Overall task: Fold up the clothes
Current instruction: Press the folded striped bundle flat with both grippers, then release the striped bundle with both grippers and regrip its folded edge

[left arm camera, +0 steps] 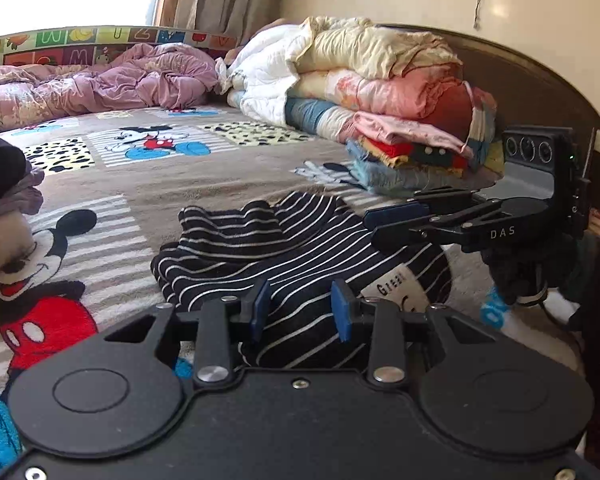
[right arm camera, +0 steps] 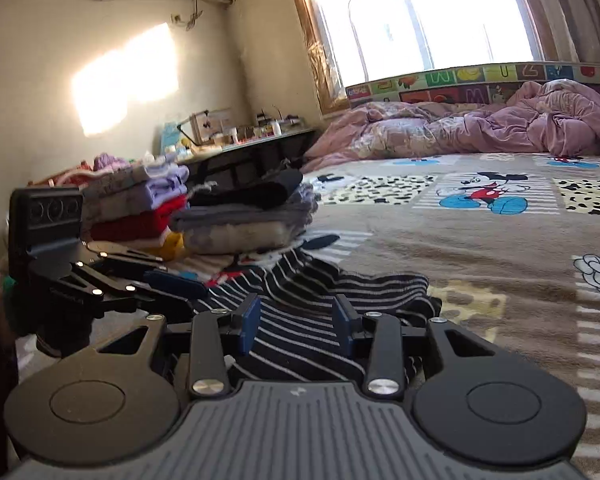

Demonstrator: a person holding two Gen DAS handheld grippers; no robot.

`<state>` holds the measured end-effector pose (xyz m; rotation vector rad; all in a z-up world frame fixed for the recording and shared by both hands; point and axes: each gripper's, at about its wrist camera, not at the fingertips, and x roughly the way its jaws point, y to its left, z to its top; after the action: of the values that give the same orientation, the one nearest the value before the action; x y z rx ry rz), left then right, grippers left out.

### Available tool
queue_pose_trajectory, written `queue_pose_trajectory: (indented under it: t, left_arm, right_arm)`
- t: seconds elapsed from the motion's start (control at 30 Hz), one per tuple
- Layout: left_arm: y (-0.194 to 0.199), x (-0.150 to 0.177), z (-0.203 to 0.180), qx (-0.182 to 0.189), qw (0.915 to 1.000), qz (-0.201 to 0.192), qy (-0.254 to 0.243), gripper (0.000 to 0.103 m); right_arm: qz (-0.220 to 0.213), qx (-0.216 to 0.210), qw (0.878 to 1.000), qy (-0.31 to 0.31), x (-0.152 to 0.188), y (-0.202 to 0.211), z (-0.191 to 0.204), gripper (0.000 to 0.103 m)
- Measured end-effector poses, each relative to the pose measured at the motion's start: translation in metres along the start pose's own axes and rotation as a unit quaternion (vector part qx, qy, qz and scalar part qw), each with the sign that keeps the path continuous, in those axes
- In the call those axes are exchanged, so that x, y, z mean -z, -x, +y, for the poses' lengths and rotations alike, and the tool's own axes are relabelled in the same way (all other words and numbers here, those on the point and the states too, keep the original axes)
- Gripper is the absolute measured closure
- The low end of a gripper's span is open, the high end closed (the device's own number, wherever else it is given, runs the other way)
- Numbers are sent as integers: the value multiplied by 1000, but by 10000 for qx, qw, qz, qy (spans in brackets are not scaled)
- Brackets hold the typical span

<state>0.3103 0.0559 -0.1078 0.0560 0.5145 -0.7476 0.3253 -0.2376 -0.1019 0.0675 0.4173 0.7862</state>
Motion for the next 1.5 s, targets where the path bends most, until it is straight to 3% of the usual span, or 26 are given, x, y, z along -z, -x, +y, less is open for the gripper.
queue_pose_trajectory:
  t: [0.1, 0.2, 0.3, 0.4, 0.47, 0.57, 0.6, 0.7, 0.8, 0.87, 1.03, 1.17, 1.37, 1.43, 1.47, 1.5]
  left_arm:
    - [-21, 6, -8, -401, 9983, 216, -371, 62]
    - [-14, 3, -2, -261, 9995, 106, -159, 61]
    - [5, -3, 19, -324, 9976, -297, 534, 57]
    - [15, -6, 45, -509, 9857, -637, 1478, 57]
    - [11, -4, 55, -652, 9768, -582, 1954, 57]
    - [-1, 0, 62, -579, 9697, -405, 2339, 59]
    - [-5, 1, 62, -589, 9686, -347, 2388, 68]
    - [-14, 3, 58, -648, 9704, -217, 2315, 86]
    - [-11, 2, 53, -711, 9731, -340, 2167, 91]
    - [-3, -1, 52, -640, 9735, -656, 2094, 92]
    - [1, -14, 52, -581, 9726, -1075, 1980, 92]
    - [-11, -13, 60, -702, 9711, -941, 2079, 92]
    - [-27, -7, 62, -923, 9725, -536, 2070, 93]
    - [-31, -6, 60, -1012, 9736, -395, 2008, 91]
    - [-26, -9, 56, -1086, 9758, -428, 1849, 84]
    - [-21, -12, 51, -1160, 9777, -461, 1689, 75]
  right_arm:
    - [544, 540, 9969, 167, 15, -21, 2, 62]
    - [520, 549, 9970, 168, 16, -27, 3, 61]
    - [172, 410, 9985, -323, 9, -13, -8, 61]
    - [-115, 840, 9930, -828, 6, -9, -24, 59]
    - [-216, 1112, 9863, -1197, 7, -13, -36, 53]
    - [-7, 1210, 9797, -1596, 13, -29, -50, 52]
    - [109, 1143, 9795, -1653, 16, -34, -52, 54]
    - [94, 1023, 9824, -1559, 19, -39, -48, 76]
    - [-104, 1007, 9828, -1545, 15, -35, -47, 85]
    - [-236, 996, 9828, -1535, 12, -32, -46, 88]
    - [-627, 1002, 9827, -1426, 1, -25, -44, 88]
    - [-605, 1050, 9803, -1557, -1, -31, -55, 88]
    - [-233, 1035, 9748, -1963, 12, -52, -74, 88]
    - [-121, 1098, 9728, -2037, 15, -56, -75, 81]
    - [-139, 1156, 9718, -2051, 15, -54, -75, 70]
    - [-165, 1214, 9709, -2058, 15, -52, -74, 68]
